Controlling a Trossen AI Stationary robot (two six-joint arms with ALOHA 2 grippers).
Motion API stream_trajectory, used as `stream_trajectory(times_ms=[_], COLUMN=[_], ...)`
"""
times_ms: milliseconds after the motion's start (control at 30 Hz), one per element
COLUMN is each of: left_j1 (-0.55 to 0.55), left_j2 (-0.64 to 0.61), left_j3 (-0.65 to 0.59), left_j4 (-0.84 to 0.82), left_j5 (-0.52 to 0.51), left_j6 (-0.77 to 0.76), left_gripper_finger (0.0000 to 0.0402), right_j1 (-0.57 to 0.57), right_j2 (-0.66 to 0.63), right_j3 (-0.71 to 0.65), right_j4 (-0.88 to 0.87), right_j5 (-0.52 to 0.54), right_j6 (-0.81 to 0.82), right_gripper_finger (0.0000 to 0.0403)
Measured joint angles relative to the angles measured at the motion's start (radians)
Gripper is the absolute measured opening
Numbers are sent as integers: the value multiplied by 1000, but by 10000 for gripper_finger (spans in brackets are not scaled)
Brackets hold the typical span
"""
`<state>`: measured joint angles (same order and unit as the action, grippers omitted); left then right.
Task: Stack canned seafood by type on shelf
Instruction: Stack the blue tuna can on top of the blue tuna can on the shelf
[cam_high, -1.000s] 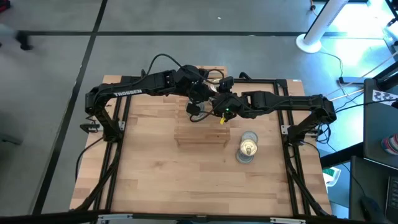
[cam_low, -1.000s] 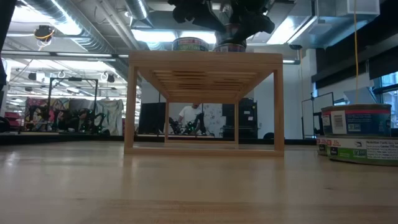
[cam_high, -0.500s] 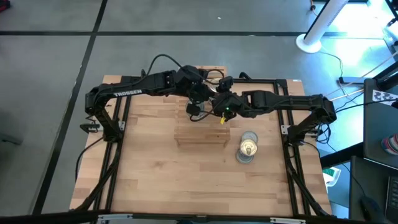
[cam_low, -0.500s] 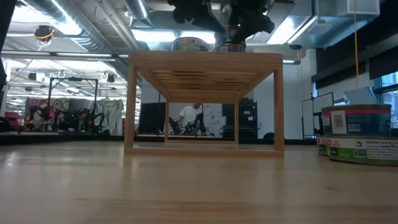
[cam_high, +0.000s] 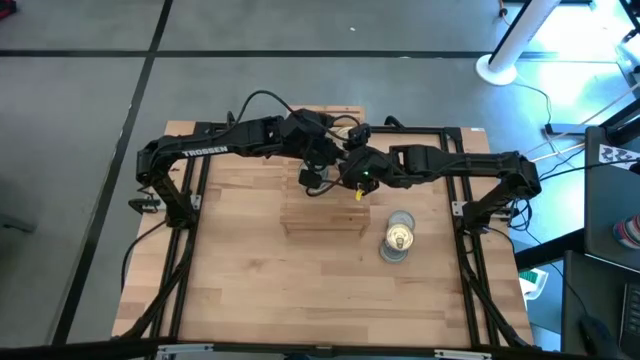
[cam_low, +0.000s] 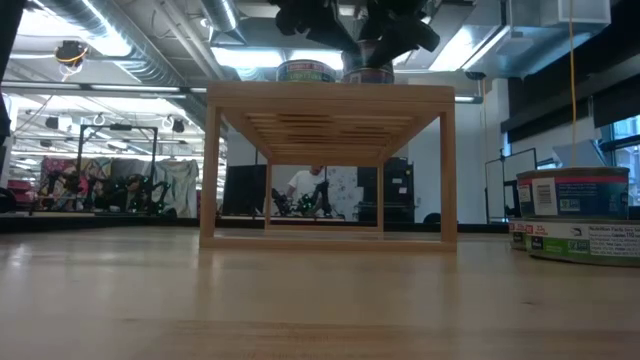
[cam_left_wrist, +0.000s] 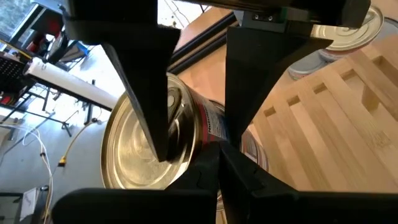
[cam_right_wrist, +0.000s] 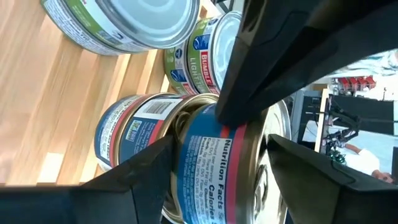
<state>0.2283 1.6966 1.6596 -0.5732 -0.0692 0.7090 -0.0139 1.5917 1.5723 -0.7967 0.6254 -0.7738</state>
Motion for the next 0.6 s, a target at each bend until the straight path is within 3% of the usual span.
stream_trajectory(times_ms=[600], left_j1=[1], left_j2=[0], left_j3=[0], left_j4=[0], left_j5=[-4], left_j6=[-1], left_gripper_finger=[5], right_j1=[1], right_j2=[0], right_j3=[0], right_j4=[45], right_j5=[25], right_j6=[-46], right_gripper_finger=[262])
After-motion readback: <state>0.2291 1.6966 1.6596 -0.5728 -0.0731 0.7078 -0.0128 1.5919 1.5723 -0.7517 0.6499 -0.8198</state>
